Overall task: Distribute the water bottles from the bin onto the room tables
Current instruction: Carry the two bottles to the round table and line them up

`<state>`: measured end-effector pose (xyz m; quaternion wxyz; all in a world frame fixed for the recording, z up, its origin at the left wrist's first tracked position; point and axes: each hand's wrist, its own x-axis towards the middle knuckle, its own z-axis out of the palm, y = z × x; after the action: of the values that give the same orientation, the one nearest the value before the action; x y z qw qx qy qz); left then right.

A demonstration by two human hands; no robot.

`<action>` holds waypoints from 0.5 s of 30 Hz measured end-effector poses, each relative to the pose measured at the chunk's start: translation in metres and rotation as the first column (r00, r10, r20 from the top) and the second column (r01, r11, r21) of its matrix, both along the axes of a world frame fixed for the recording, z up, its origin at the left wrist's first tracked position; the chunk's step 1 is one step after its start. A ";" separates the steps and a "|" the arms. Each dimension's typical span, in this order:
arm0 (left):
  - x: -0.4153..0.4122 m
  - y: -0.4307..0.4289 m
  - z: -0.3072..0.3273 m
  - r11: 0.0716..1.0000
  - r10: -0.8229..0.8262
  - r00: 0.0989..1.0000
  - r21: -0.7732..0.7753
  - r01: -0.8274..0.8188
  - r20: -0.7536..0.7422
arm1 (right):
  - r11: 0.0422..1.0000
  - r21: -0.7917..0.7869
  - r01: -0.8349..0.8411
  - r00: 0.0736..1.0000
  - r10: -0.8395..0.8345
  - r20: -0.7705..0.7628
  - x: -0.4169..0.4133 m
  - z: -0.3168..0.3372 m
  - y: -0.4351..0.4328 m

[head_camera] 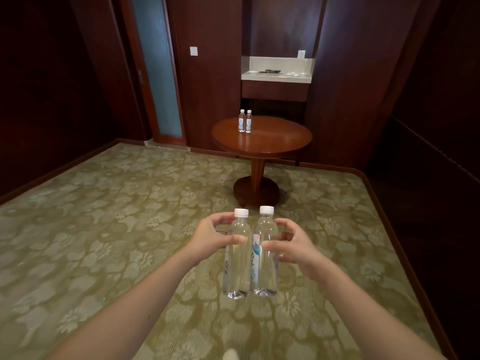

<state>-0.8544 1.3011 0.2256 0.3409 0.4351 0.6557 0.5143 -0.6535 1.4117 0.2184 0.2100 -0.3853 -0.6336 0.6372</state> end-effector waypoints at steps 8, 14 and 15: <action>-0.076 0.199 0.003 0.998 0.000 1.000 0.055 -0.001 0.010 | 0.997 0.076 0.022 1.000 -0.021 -0.016 -0.072 0.009 0.192; -0.130 0.340 0.014 0.999 -0.031 1.000 0.038 0.031 -0.005 | 0.995 0.067 0.080 0.996 -0.077 -0.050 -0.120 0.012 0.323; -0.138 0.361 0.013 0.999 -0.029 1.000 0.030 0.030 -0.004 | 0.995 0.062 0.083 0.995 -0.079 -0.056 -0.127 0.012 0.343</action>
<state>-0.9920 1.6621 0.2387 0.3407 0.4508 0.6421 0.5180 -0.7803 1.7549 0.2303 0.2648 -0.3865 -0.6319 0.6174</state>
